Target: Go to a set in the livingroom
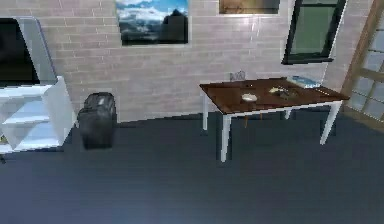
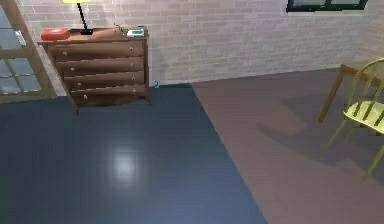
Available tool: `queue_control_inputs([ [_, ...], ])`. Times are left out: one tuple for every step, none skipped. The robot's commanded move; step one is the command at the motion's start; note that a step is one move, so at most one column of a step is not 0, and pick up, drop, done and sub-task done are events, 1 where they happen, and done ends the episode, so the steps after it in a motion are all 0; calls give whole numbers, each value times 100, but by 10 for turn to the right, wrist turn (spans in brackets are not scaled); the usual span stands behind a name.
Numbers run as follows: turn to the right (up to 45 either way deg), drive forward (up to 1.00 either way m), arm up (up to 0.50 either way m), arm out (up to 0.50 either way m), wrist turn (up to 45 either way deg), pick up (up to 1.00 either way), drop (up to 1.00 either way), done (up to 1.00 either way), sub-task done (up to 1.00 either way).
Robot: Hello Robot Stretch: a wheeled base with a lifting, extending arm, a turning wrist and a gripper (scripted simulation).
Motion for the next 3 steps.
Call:
queue_control_inputs([
  [0,75,0,0,0,0,0,0,0],
  [-240,0,0,0,0,0,0,0,0],
  [0,90,0,0,0,0,0,0,0],
])
